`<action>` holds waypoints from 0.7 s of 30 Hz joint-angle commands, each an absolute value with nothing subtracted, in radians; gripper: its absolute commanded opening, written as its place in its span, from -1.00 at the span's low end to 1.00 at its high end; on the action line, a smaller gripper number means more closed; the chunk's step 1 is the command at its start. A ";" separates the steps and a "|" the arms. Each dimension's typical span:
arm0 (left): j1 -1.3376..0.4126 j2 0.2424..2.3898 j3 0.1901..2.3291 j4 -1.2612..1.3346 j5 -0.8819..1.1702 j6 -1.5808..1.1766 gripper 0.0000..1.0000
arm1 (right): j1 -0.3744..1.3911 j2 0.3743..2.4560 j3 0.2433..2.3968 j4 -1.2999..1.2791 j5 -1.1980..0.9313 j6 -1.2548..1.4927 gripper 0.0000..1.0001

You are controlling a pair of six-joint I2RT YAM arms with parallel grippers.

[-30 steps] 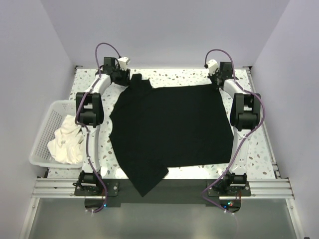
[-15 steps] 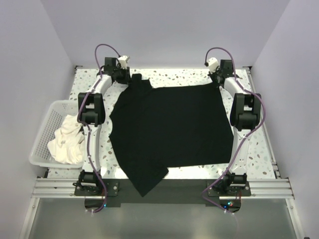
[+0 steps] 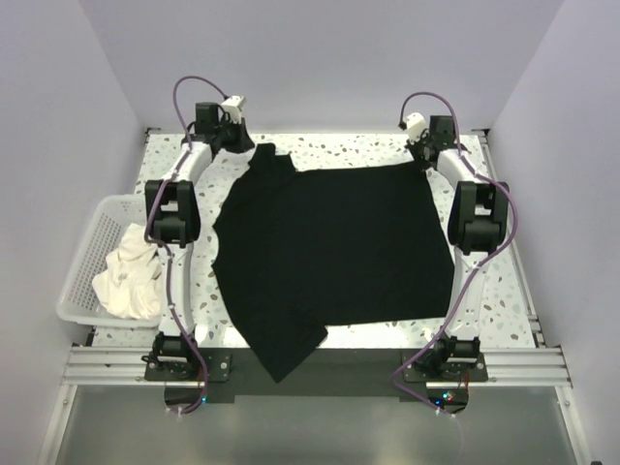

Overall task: Fold and stack the t-shirts
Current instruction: Flatten the tshirt out

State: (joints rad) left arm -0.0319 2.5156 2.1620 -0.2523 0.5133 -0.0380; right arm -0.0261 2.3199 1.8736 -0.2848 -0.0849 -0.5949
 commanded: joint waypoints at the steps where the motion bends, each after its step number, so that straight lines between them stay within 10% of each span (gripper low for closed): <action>1: -0.021 2.410 2.158 -0.215 0.516 -0.018 -0.69 | -0.040 2.289 1.922 -0.307 -0.117 -0.589 -1.00; 4: -0.021 2.433 2.164 -0.242 0.473 -0.038 -0.15 | -0.040 2.290 1.924 -0.307 -0.120 -0.588 -1.00; 21: -0.021 2.502 2.158 -0.393 0.437 -0.067 -0.06 | -0.038 2.321 1.960 -0.331 -0.110 -0.595 -1.00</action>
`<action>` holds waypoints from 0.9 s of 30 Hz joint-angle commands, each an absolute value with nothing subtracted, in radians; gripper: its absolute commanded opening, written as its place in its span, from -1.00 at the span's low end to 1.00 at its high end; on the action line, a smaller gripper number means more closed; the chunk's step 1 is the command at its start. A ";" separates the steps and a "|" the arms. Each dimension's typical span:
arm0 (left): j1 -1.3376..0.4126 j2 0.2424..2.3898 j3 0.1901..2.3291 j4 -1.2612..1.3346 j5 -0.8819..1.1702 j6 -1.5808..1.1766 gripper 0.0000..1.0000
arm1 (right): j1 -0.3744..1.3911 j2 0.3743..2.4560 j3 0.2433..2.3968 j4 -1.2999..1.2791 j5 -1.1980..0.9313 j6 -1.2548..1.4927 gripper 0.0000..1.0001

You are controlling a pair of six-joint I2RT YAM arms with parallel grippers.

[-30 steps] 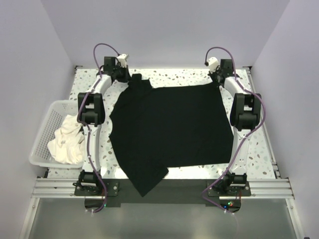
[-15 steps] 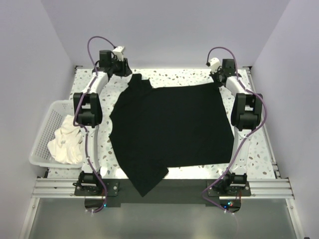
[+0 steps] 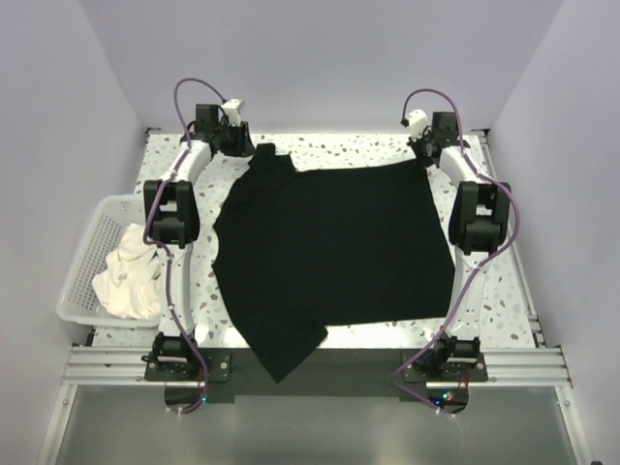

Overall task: Fold and stack the t-shirts
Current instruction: Flatten the tshirt out

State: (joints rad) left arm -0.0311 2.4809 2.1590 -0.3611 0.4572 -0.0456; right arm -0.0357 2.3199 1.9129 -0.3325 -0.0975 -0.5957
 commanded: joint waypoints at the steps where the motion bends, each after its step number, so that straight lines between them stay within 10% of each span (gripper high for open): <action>1: -0.021 2.506 2.163 -0.399 0.430 -0.067 -0.06 | -0.038 2.321 1.960 -0.331 -0.112 -0.595 -1.00; 16: -0.021 2.579 2.197 -0.390 0.483 -0.107 -0.14 | -0.038 2.321 1.950 -0.334 -0.095 -0.598 -1.00; 27: -0.020 2.608 2.264 -0.333 0.512 -0.130 -0.85 | -0.038 2.318 1.950 -0.342 -0.087 -0.604 -1.00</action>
